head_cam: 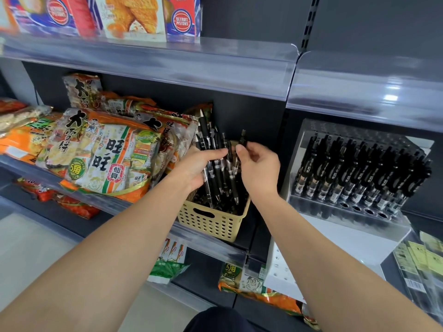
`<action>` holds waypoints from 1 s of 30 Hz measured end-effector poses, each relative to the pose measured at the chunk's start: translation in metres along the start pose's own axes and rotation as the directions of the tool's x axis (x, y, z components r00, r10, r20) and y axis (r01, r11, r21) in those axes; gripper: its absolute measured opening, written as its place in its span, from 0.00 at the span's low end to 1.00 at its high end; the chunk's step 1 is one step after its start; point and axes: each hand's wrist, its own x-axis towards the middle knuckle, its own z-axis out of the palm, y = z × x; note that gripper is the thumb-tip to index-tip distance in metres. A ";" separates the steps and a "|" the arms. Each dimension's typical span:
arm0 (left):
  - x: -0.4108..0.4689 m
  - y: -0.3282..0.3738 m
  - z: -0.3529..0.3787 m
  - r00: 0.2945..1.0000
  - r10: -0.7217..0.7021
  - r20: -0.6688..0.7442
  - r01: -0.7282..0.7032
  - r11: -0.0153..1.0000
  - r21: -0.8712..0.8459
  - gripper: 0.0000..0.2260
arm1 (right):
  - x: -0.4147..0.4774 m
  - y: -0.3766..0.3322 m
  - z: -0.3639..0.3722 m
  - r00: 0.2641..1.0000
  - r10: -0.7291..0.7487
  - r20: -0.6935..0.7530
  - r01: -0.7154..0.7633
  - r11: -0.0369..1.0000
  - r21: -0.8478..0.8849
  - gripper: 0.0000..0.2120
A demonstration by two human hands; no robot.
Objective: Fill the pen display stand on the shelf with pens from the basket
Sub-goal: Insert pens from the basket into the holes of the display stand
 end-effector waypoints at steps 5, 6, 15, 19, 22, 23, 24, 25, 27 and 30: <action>-0.004 0.003 0.008 0.999 0.001 0.045 -0.003 0.998 0.056 0.24 | 0.007 -0.010 0.002 0.999 0.039 0.013 -0.040 0.997 0.067 0.15; -0.005 0.003 0.009 0.999 0.010 0.046 -0.013 0.998 0.066 0.21 | 0.008 -0.011 0.001 0.999 0.048 0.009 -0.049 0.995 0.081 0.14; -0.014 0.006 0.020 0.997 0.064 -0.042 -0.064 0.998 -0.005 0.13 | 0.004 -0.011 0.001 0.998 0.036 0.056 -0.039 0.998 0.049 0.10; -0.015 0.007 0.022 0.989 0.101 -0.112 -0.110 0.991 -0.079 0.16 | -0.001 -0.010 -0.003 0.998 0.030 0.061 -0.030 0.999 0.010 0.10; -0.020 0.002 0.040 0.979 0.099 -0.178 -0.115 0.990 -0.083 0.14 | -0.007 -0.015 -0.002 1.000 -0.004 0.014 0.005 0.998 -0.068 0.10; -0.021 -0.001 0.048 0.975 0.087 -0.203 -0.107 0.990 -0.090 0.10 | -0.010 -0.020 0.001 0.999 -0.031 -0.032 0.026 0.988 -0.151 0.11; -0.023 -0.005 0.055 0.971 0.067 -0.229 -0.091 0.991 -0.095 0.05 | -0.013 -0.023 0.004 0.997 -0.042 -0.072 0.026 0.978 -0.205 0.13; -0.025 -0.010 0.058 0.963 0.040 -0.265 -0.072 0.991 -0.111 0.04 | -0.017 -0.025 0.006 0.997 -0.025 -0.072 0.009 0.976 -0.218 0.14; -0.027 -0.014 0.057 0.949 0.008 -0.316 -0.074 0.978 -0.197 0.06 | -0.018 -0.023 0.007 1.000 0.016 0.020 -0.012 0.985 -0.172 0.14; -0.028 -0.013 0.048 0.949 0.012 -0.315 -0.070 0.983 -0.172 0.11 | -0.018 -0.018 0.002 0.993 0.047 0.107 -0.032 0.990 -0.138 0.14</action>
